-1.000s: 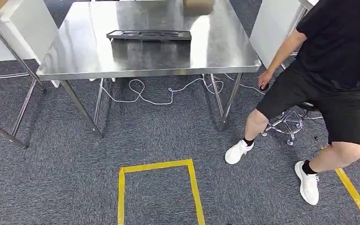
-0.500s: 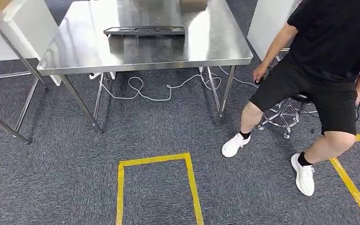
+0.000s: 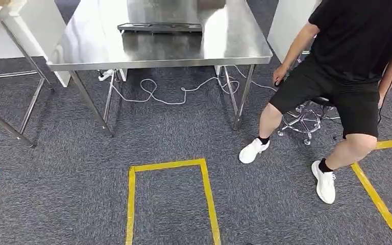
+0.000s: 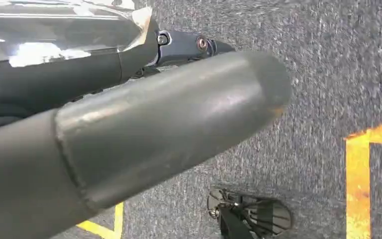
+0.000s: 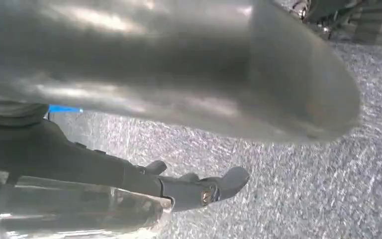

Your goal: Take the parts from the cabinet and place them on the table.

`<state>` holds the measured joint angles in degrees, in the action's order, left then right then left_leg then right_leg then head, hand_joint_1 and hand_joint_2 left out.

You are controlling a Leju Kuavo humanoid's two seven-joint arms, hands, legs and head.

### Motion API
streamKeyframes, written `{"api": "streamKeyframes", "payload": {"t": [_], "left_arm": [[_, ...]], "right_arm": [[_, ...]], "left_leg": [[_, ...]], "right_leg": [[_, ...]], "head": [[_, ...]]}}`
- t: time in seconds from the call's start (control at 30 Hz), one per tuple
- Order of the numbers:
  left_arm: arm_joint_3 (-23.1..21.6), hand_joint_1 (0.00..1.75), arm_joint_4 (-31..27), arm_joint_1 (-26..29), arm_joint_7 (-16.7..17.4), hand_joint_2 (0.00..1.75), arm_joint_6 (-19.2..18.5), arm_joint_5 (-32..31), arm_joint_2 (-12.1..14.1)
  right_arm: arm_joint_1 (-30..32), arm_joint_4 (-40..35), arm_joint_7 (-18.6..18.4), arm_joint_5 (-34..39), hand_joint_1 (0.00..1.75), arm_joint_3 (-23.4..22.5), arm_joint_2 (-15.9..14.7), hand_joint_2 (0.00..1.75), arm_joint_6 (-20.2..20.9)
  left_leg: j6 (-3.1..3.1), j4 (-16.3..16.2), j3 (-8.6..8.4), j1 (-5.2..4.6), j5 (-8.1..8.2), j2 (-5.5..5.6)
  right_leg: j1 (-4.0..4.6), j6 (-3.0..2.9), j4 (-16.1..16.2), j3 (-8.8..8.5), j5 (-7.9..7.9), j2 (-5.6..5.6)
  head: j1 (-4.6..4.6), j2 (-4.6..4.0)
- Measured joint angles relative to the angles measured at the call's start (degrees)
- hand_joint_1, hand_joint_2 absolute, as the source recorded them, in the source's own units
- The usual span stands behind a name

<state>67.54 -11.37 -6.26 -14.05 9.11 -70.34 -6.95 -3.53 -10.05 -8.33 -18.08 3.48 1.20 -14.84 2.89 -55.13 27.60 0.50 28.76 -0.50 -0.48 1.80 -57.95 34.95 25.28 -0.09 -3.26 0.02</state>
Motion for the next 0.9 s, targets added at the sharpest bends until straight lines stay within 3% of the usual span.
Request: {"api": "streamKeyframes", "payload": {"t": [0.03, 0.07, 0.1, 0.13, 0.17, 0.2, 0.23, 0.27, 0.3, 0.33, 0.37, 0.4, 0.43, 0.47, 0.5, 0.57, 0.6, 0.63, 0.67, 0.7, 0.77, 0.8, 0.83, 0.9], "left_arm": [[0.0, 0.00, 0.0, 0.0, -0.1, 0.00, 0.0, -0.1, 0.0], [0.0, 0.00, 0.0, 0.1, -0.1, 0.00, 0.0, -0.1, 0.0], [0.0, 0.00, 0.0, 0.1, -0.2, 0.00, 0.0, -0.2, 0.0], [0.0, 0.00, 0.0, 0.1, -0.2, 0.00, 0.0, -0.3, 0.0], [0.0, 0.00, 0.0, 0.1, -0.2, 0.00, -0.1, -0.3, 0.0], [0.0, 0.00, 0.0, 0.1, -0.2, 0.00, -0.1, -0.4, 0.0], [0.0, 0.00, 0.0, 0.1, -0.2, 0.00, -0.1, -0.4, 0.0], [0.0, 0.00, 0.0, 0.1, -0.2, 0.00, -0.1, -0.4, 0.0], [0.0, 0.00, 0.0, 0.1, -0.2, 0.00, -0.1, -0.5, 0.0], [0.0, 0.00, 0.0, 0.1, -0.2, 0.00, -0.1, -0.5, 0.0], [0.0, 0.00, 0.0, 0.1, -0.2, 0.00, -0.1, -0.5, 0.0], [0.0, 0.00, -0.1, 0.1, -0.2, 0.00, -0.1, -0.6, 0.4], [-0.1, 0.00, -0.1, 0.1, -0.3, 0.00, -0.1, -0.8, 0.5], [-0.1, 0.00, 0.0, 0.3, -0.3, 0.00, -0.1, -0.9, 0.6], [-0.1, 0.00, 0.0, 0.4, -0.3, 0.00, -0.2, -0.9, 0.5], [-0.1, 0.00, 0.0, 0.6, -0.3, 0.00, -0.2, -0.9, 0.6], [-0.1, 0.00, 0.0, 0.6, -0.3, 0.00, -0.2, -0.9, 0.6], [-0.1, 0.00, 0.0, 0.5, -0.3, 0.00, -0.2, -0.9, 0.6], [-0.1, 0.00, 0.0, 0.5, -0.3, 0.00, -0.2, -0.9, 0.6], [-0.1, 0.00, 0.0, 0.5, -0.3, 0.00, -0.2, -1.0, 0.6], [-0.3, 0.00, 0.0, 0.5, -0.8, 0.00, -0.3, -1.0, 0.6], [-0.4, 0.00, 0.0, 0.5, -1.4, 0.00, -0.3, -1.2, 0.6], [-0.7, 0.00, 0.0, 0.4, -1.7, 0.00, -0.3, -1.6, 0.5], [-1.1, 0.00, 0.0, 0.4, -1.9, 0.00, -0.3, -1.9, 0.5]], "right_arm": [[0.0, 0.0, 0.0, 0.0, 0.00, 0.0, 0.1, 0.00, 0.0], [0.0, 0.0, 0.0, 0.0, 0.00, 0.0, 0.1, 0.00, 0.0], [0.0, 0.0, 0.0, 0.0, 0.00, 0.0, 0.0, 0.00, 0.0], [0.0, 0.0, 0.0, 0.0, 0.00, 0.0, 0.0, 0.00, 0.0], [0.0, 0.0, 0.0, 0.0, 0.00, 0.0, 0.0, 0.00, 0.0], [0.0, 0.0, 0.0, 0.0, 0.00, 0.0, -0.1, 0.00, 0.0], [0.0, 0.0, 0.0, -0.1, 0.00, 0.0, -0.1, 0.00, 0.0], [0.0, 0.0, 0.0, -0.2, 0.00, 0.0, -0.2, 0.00, 0.0], [-0.1, 0.0, 0.0, -0.2, 0.00, 0.0, -0.2, 0.00, 0.0], [-0.2, 0.0, 0.1, -0.2, 0.00, 0.0, -0.2, 0.00, 0.0], [-0.2, 0.0, 0.1, -0.2, 0.00, 0.0, -0.2, 0.00, 0.0], [0.0, 0.0, 0.1, -0.2, 0.00, 0.0, 0.2, 0.00, 0.0], [0.0, 0.0, 0.1, -0.1, 0.00, 0.0, 0.3, 0.00, 0.0], [0.2, 0.0, 0.0, 0.0, 0.00, 0.0, 0.4, 0.00, 0.0], [0.1, 0.2, 0.0, 0.1, 0.00, 0.0, 0.3, 0.00, 0.0], [0.3, 0.2, 0.0, 0.0, 0.00, 0.0, 0.4, 0.00, -0.1], [0.2, 0.2, 0.0, 0.0, 0.00, 0.0, 0.5, 0.00, -0.1], [0.2, 0.2, 0.0, 0.0, 0.00, 0.0, 0.4, 0.00, -0.1], [0.2, 0.2, 0.0, 0.0, 0.00, 0.0, 0.5, 0.00, -0.1], [0.2, 0.2, 0.0, 0.0, 0.00, 0.0, 0.5, 0.00, -0.1], [0.3, 0.2, 0.0, 0.0, 0.00, 0.0, 0.5, 0.00, -0.1], [0.2, 0.2, 0.0, 0.0, 0.00, 0.0, 0.4, 0.00, -0.1], [0.3, 0.2, 0.0, 0.0, 0.00, 0.0, 0.3, 0.00, -0.2], [0.1, 0.2, 0.0, 0.1, 0.00, 0.0, 0.4, 0.00, -0.3]], "left_leg": [[0.69, 0.0, 1.06, 0.01, -0.56, -0.01], [0.64, 0.0, 1.84, -0.07, -1.15, -0.06], [0.63, 0.0, 2.67, -0.10, -1.84, -0.14], [0.56, -0.1, 3.60, -0.12, -2.60, -0.29], [0.47, -0.1, 4.53, -0.12, -3.27, -0.35], [0.33, -0.2, 5.42, -0.12, -3.92, -0.40], [0.18, -0.5, 6.02, -0.10, -4.54, -0.46], [-0.08, -0.8, 6.98, -0.05, -5.15, -0.43], [-0.44, -1.2, 7.59, -0.08, -5.56, -0.38], [-0.81, -1.8, 8.19, -0.50, -5.85, -0.38], [-1.05, -1.9, 8.36, -0.55, -6.43, -0.42], [-1.03, -2.1, 8.68, -0.91, -7.02, -0.29], [-1.09, -2.3, 9.19, -0.86, -7.20, -0.18], [-1.48, -2.9, 9.91, -0.84, -7.42, -0.23], [-1.99, -4.0, 10.77, -0.61, -5.78, -0.11], [-2.48, -9.3, 12.06, -0.34, 1.83, -0.03], [-2.53, -12.9, 12.61, -0.33, 4.82, -0.02], [-2.47, -16.3, 12.94, -0.33, 6.35, -0.01], [-2.36, -18.8, 12.80, -0.32, 5.96, -0.01], [-2.17, -19.3, 11.85, -0.32, 3.93, 0.01], [-2.04, -14.4, 7.01, -0.22, -0.89, 0.05], [-2.34, -9.7, 3.69, 0.05, -0.54, 0.18], [-2.79, -6.3, 1.25, -0.09, 1.91, 0.78], [-2.02, -3.7, 0.61, -0.20, 2.79, 1.04]], "right_leg": [[-0.04, -0.61, -2.6, 0.99, 3.34, 0.02], [-0.15, -1.04, -6.5, 2.04, 6.88, 0.01], [-0.24, -1.14, -10.8, 2.83, 9.63, 0.01], [-0.26, -0.68, -14.6, 3.17, 10.67, 0.01], [-0.29, 0.10, -16.6, 2.75, 9.90, 0.01], [-0.31, 1.07, -16.5, 1.45, 8.00, 0.01], [-0.36, 1.90, -14.1, -0.93, 5.75, 0.00], [-0.46, 2.22, -9.2, -4.61, 4.30, -0.01], [-0.50, 1.85, -3.7, -8.53, 4.61, -0.01], [-0.06, 1.17, 2.5, -12.66, 6.26, 0.00], [0.23, 0.60, 4.9, -13.27, 7.45, 0.16], [-0.89, 0.67, 4.5, -12.34, 7.27, 0.25], [-1.07, 0.95, 3.3, -12.39, 7.12, 0.20], [-1.43, 0.89, 2.5, -10.60, 7.03, 0.03], [-1.66, 0.33, 1.7, -9.66, 6.73, -0.16], [-1.30, -0.75, 1.5, -8.18, 5.97, -0.31], [-1.15, -1.03, 1.5, -7.56, 5.36, -0.39], [-0.98, -1.20, 1.4, -6.90, 4.77, -0.49], [-0.83, -1.27, 1.3, -6.09, 4.23, -0.59], [-0.79, -1.27, 1.0, -5.74, 3.72, -0.65], [-0.86, -1.05, 0.2, -3.92, 3.14, -0.55], [-0.80, -0.72, -0.2, -3.43, 2.93, -0.51], [-0.35, -0.34, -0.3, -2.98, 2.68, -0.47], [-0.07, 0.38, -0.6, -2.83, 2.12, -0.47]], "head": [[-0.42, 0.00], [-0.48, 0.00], [-0.46, 0.00], [-0.50, 0.00], [-0.48, 0.00], [-0.50, 0.00], [-0.50, 0.00], [-0.52, 0.00], [-0.54, 0.00], [-0.70, 0.00], [-0.50, 0.00], [-0.37, 0.00], [-0.48, 0.00], [-0.41, 0.00], [0.04, 0.02], [0.31, 0.00], [0.24, 0.00], [0.28, 0.00], [0.33, 0.00], [0.26, 0.00], [0.31, 0.00], [0.31, 0.00], [0.46, 0.00], [0.20, 0.00]]}}
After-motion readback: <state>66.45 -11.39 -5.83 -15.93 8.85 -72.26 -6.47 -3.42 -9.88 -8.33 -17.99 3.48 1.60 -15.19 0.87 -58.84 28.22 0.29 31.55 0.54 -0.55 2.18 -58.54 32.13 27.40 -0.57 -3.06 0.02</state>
